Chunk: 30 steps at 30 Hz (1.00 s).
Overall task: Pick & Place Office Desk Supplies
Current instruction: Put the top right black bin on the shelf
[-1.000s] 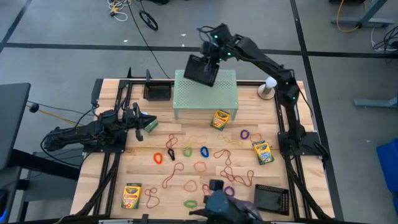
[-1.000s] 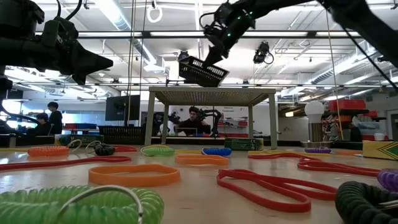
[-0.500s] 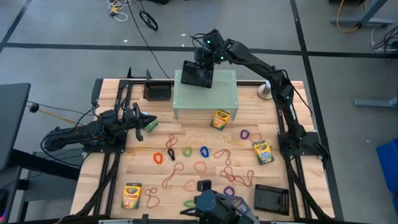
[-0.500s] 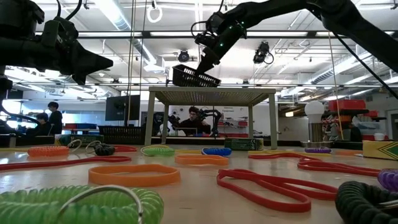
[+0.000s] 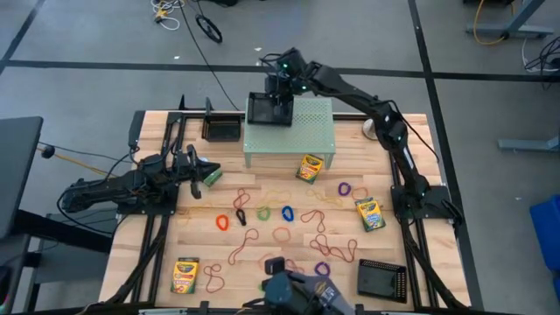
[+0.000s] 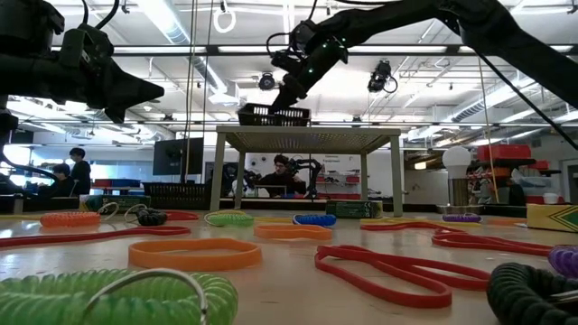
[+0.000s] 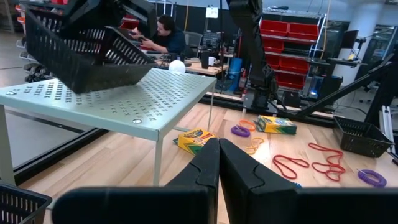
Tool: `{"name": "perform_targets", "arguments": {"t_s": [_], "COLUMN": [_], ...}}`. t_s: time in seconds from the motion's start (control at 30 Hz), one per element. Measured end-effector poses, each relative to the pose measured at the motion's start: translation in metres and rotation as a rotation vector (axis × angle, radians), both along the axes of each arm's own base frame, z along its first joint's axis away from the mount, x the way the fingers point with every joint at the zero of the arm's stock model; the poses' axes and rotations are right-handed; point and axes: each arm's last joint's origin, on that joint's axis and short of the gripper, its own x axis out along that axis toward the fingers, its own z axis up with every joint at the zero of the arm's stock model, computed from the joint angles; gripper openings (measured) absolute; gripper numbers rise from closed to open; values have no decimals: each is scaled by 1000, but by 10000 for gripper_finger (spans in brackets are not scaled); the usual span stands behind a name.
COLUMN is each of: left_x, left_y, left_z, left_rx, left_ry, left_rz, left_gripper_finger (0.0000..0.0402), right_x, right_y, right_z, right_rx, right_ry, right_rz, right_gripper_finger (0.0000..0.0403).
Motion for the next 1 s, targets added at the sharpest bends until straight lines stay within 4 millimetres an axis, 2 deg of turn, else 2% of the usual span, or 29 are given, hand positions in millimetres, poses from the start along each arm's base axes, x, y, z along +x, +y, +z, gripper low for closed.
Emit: {"name": "perform_targets", "arguments": {"t_s": [0.4,0.6,0.7,0.8,0.9,1.0], "left_x": [0,0,0,0,0,0], "left_y": [0,0,0,0,0,0], "left_z": [0,0,0,0,0,0], "left_rx": [0,0,0,0,0,0], "left_ry": [0,0,0,0,0,0], "left_rz": [0,0,0,0,0,0], "left_gripper_finger": [11,11,11,11,11,11], "right_x": [7,10,5,-4,-8,-7], "right_y": [10,14,26,44,61,74], "right_z": [0,5,20,31,27,21], "right_rx": [-59,-109,-150,-87,32,100], "right_ry": [27,18,35,82,151,215], "right_rz": [-15,-48,-76,-32,-42,-51], "right_gripper_finger": [92,111,105,79,57,60]}}
